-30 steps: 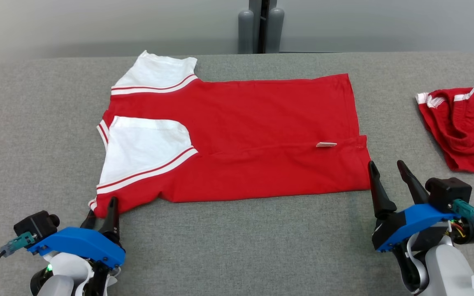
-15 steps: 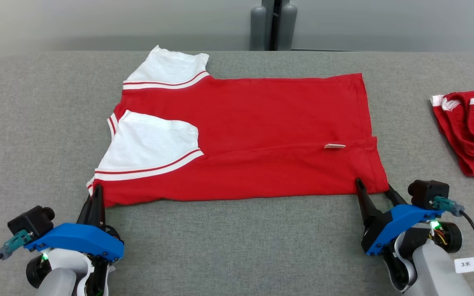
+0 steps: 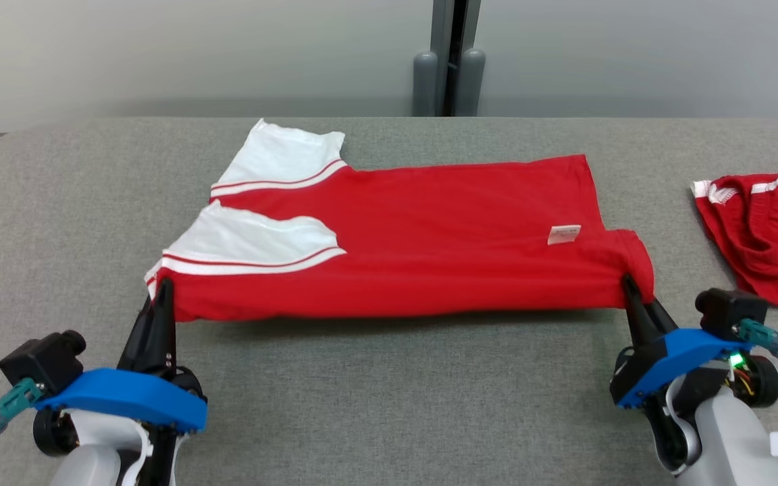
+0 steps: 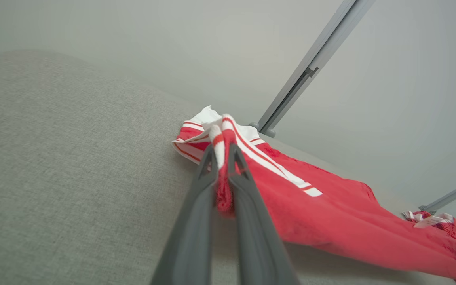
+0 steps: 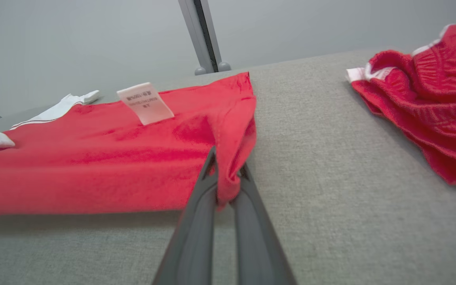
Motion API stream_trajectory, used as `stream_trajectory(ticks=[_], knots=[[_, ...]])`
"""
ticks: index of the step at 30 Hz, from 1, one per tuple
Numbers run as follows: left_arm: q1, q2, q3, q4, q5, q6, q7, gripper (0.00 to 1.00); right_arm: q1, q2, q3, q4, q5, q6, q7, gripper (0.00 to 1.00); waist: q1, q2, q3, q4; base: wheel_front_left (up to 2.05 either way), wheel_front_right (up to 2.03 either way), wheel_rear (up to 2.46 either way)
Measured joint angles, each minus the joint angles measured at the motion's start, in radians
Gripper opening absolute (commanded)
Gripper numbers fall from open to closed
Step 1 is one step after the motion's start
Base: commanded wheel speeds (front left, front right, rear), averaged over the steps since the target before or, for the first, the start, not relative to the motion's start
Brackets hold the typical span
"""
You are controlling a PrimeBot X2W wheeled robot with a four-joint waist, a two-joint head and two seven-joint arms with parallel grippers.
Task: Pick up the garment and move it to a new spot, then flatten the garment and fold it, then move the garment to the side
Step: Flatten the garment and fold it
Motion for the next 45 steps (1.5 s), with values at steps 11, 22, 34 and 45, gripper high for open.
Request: stream_trajectory(ticks=[11,22,34,45], knots=[[0.359,0.058,-0.010,-0.314,-0.035,0.111,0.119,0.00,0.355,0.000,-0.018,-0.388,0.008,0.000,0.181,0.00,0.0000,0.0000,-0.034,-0.035,0.00,0.00,0.00],[0.419,0.071,-0.034,-0.277,-0.040,0.145,0.167,1.00,0.460,0.000,-0.016,-0.394,0.053,0.000,0.225,1.00,-0.0001,0.0000,-0.037,-0.043,0.00,0.00,0.00],[0.135,0.258,0.033,-0.384,0.076,0.136,0.218,1.00,0.355,-0.001,-0.079,-0.512,-0.022,0.000,0.198,1.00,0.0000,0.0000,0.013,-0.066,0.00,0.00,0.00],[-0.401,0.368,-0.039,-0.261,0.136,0.029,0.456,1.00,0.110,-0.001,0.054,-0.548,-0.086,0.000,0.210,1.00,0.0000,0.0000,0.180,-0.171,0.00,0.00,0.00]])
